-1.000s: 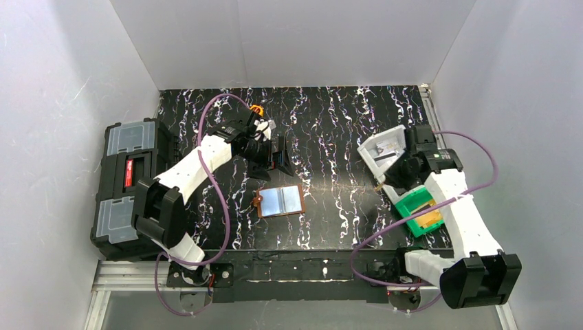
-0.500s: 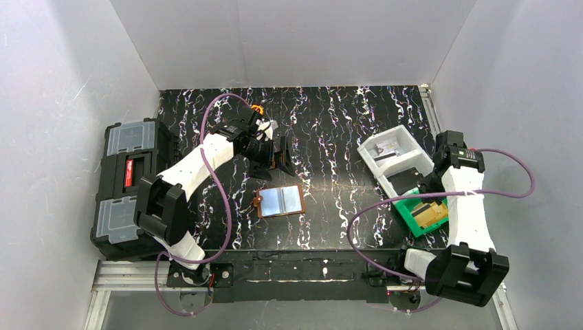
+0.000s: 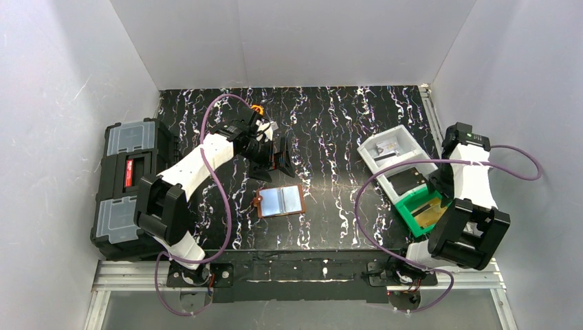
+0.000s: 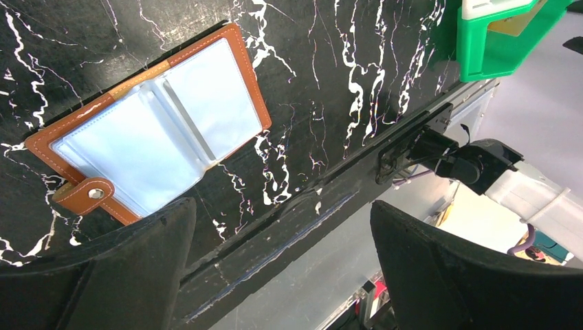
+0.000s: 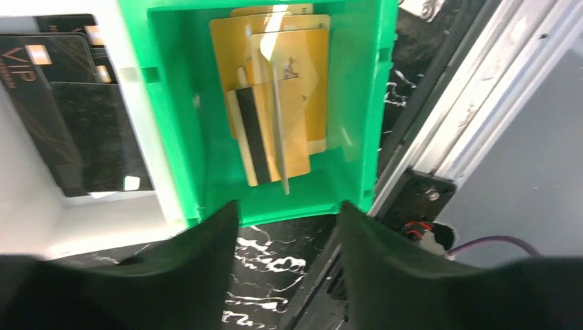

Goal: Take the credit cards out of the card holder
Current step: Place the credit card in the storage box, then remove the credit card from the card holder.

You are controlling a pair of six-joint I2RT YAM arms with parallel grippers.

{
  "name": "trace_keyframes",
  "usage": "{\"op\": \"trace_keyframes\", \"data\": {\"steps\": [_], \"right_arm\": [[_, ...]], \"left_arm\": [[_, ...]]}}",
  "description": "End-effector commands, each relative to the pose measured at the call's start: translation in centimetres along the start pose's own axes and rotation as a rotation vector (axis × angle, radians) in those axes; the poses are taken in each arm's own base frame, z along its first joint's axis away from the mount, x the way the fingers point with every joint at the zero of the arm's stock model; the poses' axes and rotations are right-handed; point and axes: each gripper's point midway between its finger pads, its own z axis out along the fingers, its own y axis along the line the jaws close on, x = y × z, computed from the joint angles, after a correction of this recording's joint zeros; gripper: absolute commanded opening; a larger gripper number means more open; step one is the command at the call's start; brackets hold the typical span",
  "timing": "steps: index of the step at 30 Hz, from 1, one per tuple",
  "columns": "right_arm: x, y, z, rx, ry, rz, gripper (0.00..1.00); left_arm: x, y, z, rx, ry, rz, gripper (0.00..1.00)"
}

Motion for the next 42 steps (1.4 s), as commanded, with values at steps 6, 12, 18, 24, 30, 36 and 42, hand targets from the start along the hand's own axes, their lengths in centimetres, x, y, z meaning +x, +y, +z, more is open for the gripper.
{"op": "trace_keyframes", "data": {"steps": [6, 12, 18, 24, 30, 36, 42], "right_arm": [[-1.0, 3.2, -3.7, -0.237, -0.042, -0.033, 0.95], [0.8, 6.2, -6.2, -0.350, -0.050, -0.129, 0.98], [6.1, 11.3, -9.0, -0.535, -0.001, -0.325, 0.98], [15.8, 17.5, -12.5, -0.797, 0.128, -0.565, 0.98], [23.8, 20.7, -14.4, -0.900, 0.260, -0.760, 0.79], [28.5, 22.0, -14.4, -0.933, 0.358, -0.869, 0.43], [31.9, 22.3, -12.8, -0.884, 0.410, -0.957, 0.18]], "left_arm": [[0.7, 0.0, -0.2, 0.000, 0.019, 0.009, 0.98], [0.9, 0.4, -0.2, -0.015, 0.019, 0.005, 0.98], [1.6, 1.6, 0.4, -0.051, 0.024, -0.023, 0.98], [3.1, 4.2, 1.9, -0.115, 0.030, -0.081, 0.98], [3.9, 4.5, 3.2, -0.081, 0.037, -0.138, 0.91], [4.3, 5.9, 3.8, -0.126, 0.022, -0.168, 0.73], [4.6, 7.1, 4.5, -0.160, 0.025, -0.184, 0.26]]}}
